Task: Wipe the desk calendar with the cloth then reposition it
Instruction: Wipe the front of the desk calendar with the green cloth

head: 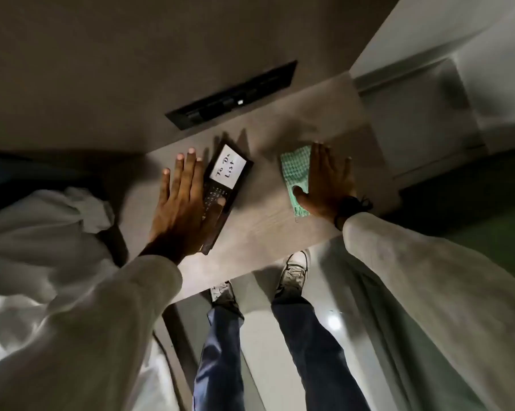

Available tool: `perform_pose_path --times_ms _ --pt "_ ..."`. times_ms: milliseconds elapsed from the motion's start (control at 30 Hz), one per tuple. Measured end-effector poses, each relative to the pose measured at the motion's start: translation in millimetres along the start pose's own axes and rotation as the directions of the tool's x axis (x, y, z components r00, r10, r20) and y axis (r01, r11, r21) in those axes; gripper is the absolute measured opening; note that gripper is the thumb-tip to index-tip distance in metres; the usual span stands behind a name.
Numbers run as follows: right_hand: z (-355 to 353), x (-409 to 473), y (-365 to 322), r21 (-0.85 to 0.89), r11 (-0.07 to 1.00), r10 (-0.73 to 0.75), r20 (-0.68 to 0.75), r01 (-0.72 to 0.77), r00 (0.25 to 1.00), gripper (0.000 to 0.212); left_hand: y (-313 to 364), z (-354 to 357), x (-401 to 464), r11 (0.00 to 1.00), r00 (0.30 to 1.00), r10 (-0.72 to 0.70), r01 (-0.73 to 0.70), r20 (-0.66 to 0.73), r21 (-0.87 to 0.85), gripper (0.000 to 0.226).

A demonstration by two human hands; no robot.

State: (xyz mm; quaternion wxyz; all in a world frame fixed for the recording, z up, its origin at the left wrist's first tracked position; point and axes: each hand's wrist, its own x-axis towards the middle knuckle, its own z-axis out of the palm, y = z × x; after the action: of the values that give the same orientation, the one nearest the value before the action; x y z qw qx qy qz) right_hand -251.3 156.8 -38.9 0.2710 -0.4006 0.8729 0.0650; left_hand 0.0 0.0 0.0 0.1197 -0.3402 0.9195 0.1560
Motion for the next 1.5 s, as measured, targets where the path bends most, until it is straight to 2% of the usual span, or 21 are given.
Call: perform_pose_path --times_ms 67,133,200,267,333,400,467,567,633,700,733,767,867,967,1000,1133,1267,1333,1433,1500 --pt "20 13 1 0.163 0.971 0.175 0.018 -0.175 0.984 0.106 -2 17 5 1.000 1.000 -0.006 0.006 0.014 -0.012 0.085" --pt "35 15 -3 0.340 0.880 0.326 0.076 -0.332 0.942 0.103 -3 30 2 1.000 1.000 -0.008 0.008 0.007 -0.023 0.086" --pt "47 17 -8 0.422 0.814 0.408 0.073 -0.399 0.910 0.097 -5 37 3 0.998 1.000 -0.004 0.002 -0.023 -0.067 0.087" --pt "51 21 -11 0.466 0.792 0.445 0.003 -0.395 0.896 0.082 -8 38 6 0.996 0.999 0.008 -0.011 -0.038 -0.086 0.088" --pt "54 25 -11 0.576 0.694 0.504 0.040 -0.432 0.863 0.066 -8 39 4 0.995 0.999 0.024 -0.028 -0.034 -0.095 0.092" --pt "55 25 -12 0.685 0.542 0.519 0.182 -0.486 0.835 0.048 -11 35 1 0.992 0.997 0.070 -0.073 -0.030 -0.101 0.098" --pt "56 18 -20 0.796 0.339 0.495 0.301 -0.501 0.815 0.030 -20 29 -3 0.987 0.989 0.143 -0.144 -0.023 -0.076 0.105" --pt "53 -6 -50 0.886 0.032 0.490 0.389 -0.462 0.780 0.025 -39 22 -7 0.973 0.973 0.230 -0.231 0.035 0.022 0.125" --pt "50 -22 -78 0.884 -0.205 0.441 0.466 -0.419 0.767 0.015 -49 22 -10 0.969 0.967 0.236 -0.242 0.100 0.047 0.141" --pt "49 -34 -106 0.859 -0.364 0.389 0.491 -0.360 0.780 0.022 -54 26 -12 0.967 0.962 0.243 -0.251 0.122 0.054 0.151" --pt "51 -37 -118 0.863 -0.367 0.400 0.483 -0.347 0.779 0.022 -56 29 -13 0.964 0.961 0.252 -0.259 0.114 0.055 0.152" --pt "54 -38 -130 0.886 -0.313 0.441 0.454 -0.341 0.774 0.022 -57 32 -14 0.961 0.960 0.264 -0.270 0.095 0.057 0.151" --pt "57 -39 -159 0.940 -0.037 0.581 0.296 -0.338 0.758 0.025 -61 37 -16 0.947 0.948 0.315 -0.317 0.034 0.059 0.149" --pt "63 -40 -179 0.943 0.141 0.610 0.157 -0.301 0.777 0.011 -65 35 -17 0.933 0.934 0.350 -0.354 0.075 0.057 0.153" --pt "65 -41 -183 0.940 0.160 0.612 0.146 -0.302 0.777 0.009 -66 34 -17 0.933 0.932 0.351 -0.356 0.087 0.058 0.156" --pt "69 -36 -192 0.931 0.042 0.567 0.276 -0.362 0.776 0.015 -65 34 -18 0.934 0.932 0.350 -0.355 0.094 0.046 0.160" --pt "66 -33 -193 0.925 -0.063 0.493 0.356 -0.376 0.794 0.011 -66 34 -18 0.934 0.931 0.351 -0.356 0.100 0.029 0.158" --pt "67 -36 -193 0.925 -0.075 0.457 0.363 -0.372 0.812 0.017 -65 33 -17 0.935 0.932 0.350 -0.354 0.098 0.021 0.159" --pt "68 -44 -192 0.930 -0.093 0.415 0.360 -0.355 0.835 0.010 -64 33 -17 0.933 0.930 0.355 -0.359 0.099 0.030 0.161" --pt "68 -42 -189 0.932 -0.064 0.435 0.347 -0.356 0.831 0.009 -63 32 -18 0.930 0.927 0.361 -0.366 0.102 0.035 0.160"
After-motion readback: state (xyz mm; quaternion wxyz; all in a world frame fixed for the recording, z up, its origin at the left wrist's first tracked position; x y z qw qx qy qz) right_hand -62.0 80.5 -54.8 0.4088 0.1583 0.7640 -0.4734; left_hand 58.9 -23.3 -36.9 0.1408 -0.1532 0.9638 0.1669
